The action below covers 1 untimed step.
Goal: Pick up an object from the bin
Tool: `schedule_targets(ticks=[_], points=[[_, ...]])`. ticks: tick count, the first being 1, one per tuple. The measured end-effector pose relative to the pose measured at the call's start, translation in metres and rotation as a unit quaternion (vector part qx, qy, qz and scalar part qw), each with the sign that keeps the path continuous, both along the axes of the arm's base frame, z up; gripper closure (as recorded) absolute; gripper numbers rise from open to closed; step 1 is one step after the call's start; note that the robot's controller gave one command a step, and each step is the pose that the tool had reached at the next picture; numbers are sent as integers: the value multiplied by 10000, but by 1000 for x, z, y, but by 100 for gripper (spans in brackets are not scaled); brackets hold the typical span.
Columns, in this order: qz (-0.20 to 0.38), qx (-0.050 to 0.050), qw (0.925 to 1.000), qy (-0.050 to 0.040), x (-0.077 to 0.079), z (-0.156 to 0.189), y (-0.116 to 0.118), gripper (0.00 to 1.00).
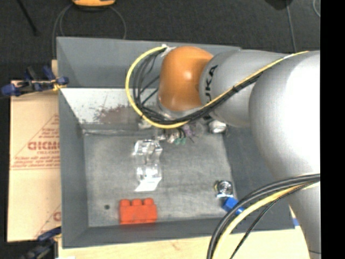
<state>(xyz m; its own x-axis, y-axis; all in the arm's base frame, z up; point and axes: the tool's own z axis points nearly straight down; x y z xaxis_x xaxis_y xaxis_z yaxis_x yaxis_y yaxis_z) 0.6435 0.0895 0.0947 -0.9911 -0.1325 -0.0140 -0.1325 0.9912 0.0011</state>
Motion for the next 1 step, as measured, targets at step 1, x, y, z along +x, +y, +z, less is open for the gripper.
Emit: schedule_targets(ticks=[1], points=[[-1183,6,9930,39,2,7,-7,0]])
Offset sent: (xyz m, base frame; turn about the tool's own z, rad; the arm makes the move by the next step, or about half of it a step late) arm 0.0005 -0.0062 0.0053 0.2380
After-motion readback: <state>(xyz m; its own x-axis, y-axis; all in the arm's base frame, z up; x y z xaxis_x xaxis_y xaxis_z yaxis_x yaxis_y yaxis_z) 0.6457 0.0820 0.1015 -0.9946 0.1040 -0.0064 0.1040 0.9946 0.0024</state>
